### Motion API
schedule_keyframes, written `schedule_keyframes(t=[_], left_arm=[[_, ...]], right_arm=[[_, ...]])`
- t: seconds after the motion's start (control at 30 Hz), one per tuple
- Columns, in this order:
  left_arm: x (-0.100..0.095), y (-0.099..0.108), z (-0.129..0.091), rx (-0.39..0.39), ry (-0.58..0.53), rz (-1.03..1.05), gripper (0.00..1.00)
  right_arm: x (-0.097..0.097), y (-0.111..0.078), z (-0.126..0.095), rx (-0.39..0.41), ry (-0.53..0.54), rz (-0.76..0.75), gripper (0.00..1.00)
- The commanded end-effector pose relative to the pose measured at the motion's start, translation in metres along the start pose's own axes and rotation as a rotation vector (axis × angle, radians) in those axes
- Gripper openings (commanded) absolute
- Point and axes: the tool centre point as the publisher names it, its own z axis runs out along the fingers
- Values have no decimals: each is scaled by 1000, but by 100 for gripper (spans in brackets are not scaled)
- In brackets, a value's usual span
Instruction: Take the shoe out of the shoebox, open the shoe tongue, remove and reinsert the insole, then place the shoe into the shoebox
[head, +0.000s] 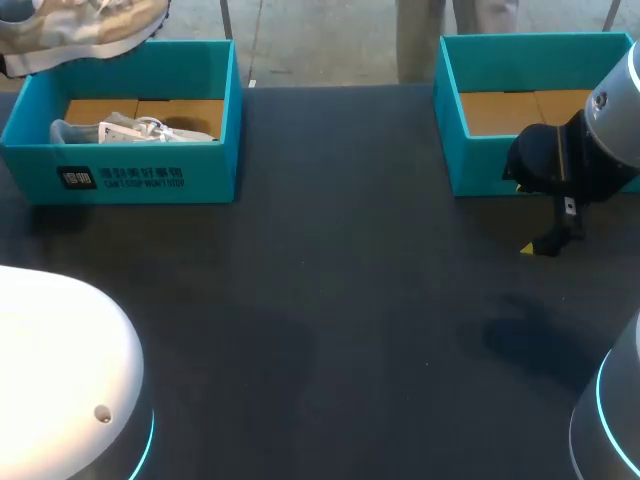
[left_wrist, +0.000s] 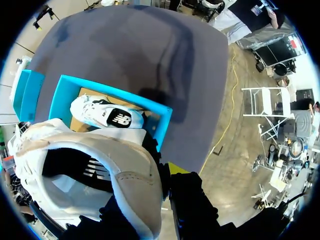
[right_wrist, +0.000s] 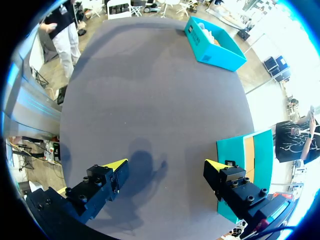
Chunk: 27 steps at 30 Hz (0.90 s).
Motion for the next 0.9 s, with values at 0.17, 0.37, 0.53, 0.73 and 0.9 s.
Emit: schedule_keyframes(t=[0.17, 0.37, 0.53, 0.73, 0.9], left_arm=[[-1, 3, 0, -16, -4, 23, 0], [-2, 9, 4, -73, -30, 145, 0], [-5, 17, 11, -57, -25, 196, 0], [-13, 27, 30, -67, 0, 217, 0], [-19, 35, 42, -87, -12, 212, 0]], right_arm=[[0, 0, 1, 2, -1, 0, 100], [0, 0, 1, 2, -1, 0, 100], [0, 0, 1, 2, -1, 0, 100], [0, 0, 1, 2, -1, 0, 100], [0, 0, 1, 2, -1, 0, 100]])
